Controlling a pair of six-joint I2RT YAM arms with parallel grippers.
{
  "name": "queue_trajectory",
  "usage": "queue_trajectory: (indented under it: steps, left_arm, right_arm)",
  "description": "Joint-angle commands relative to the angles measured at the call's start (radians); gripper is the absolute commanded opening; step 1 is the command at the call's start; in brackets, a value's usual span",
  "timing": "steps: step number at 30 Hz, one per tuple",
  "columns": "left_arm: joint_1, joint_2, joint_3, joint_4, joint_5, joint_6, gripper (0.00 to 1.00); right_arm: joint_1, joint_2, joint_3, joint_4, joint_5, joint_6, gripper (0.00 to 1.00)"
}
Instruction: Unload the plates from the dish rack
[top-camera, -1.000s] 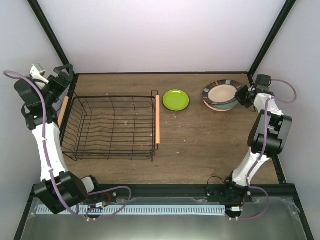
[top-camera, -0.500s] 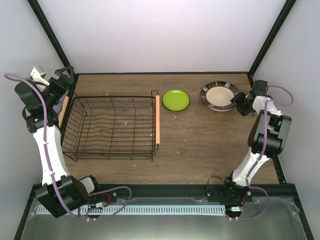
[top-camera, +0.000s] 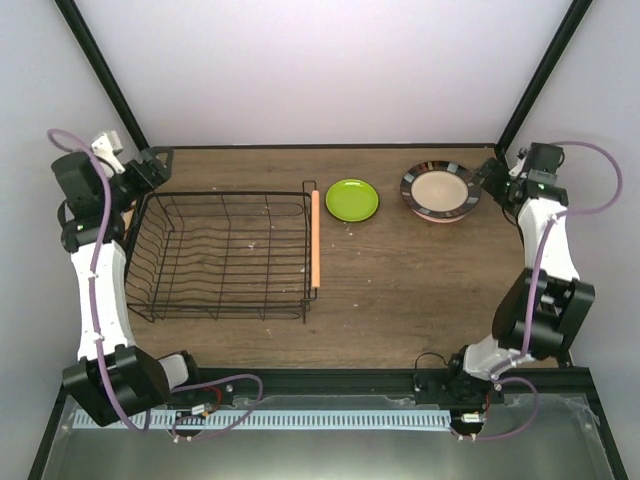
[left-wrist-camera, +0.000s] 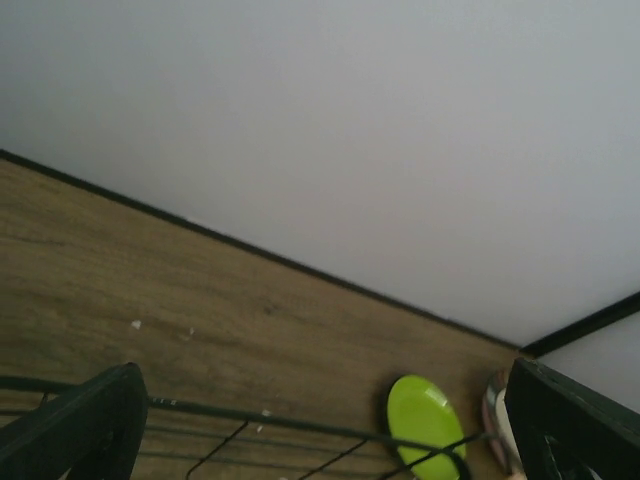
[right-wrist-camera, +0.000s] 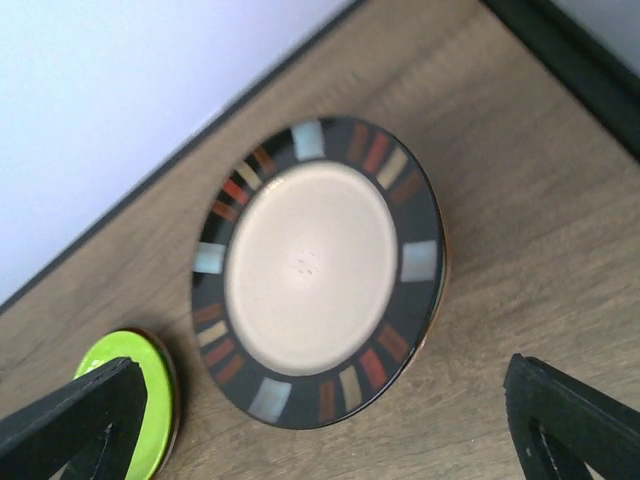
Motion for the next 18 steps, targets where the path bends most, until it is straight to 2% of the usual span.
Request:
queue_trajectory:
  steps: [1, 7, 18]
  left_arm:
    - [-0.078, 0.028, 0.036, -0.192, -0.113, 0.259, 1.0]
    - [-0.204, 0.056, 0.025, -0.268, -0.228, 0.404, 1.0]
    - [-0.252, 0.071, 0.026, -0.27, -0.261, 0.463, 1.0]
  right_arm:
    - [-0.003, -0.165, -0.089, 0.067, 0.013, -0.104, 1.0]
    - [-0.003, -0.301, -0.217, 0.127, -0.019, -0.115, 1.0]
    - [-0.004, -0.372, -0.372, 0.224, -0.086, -0.099, 1.0]
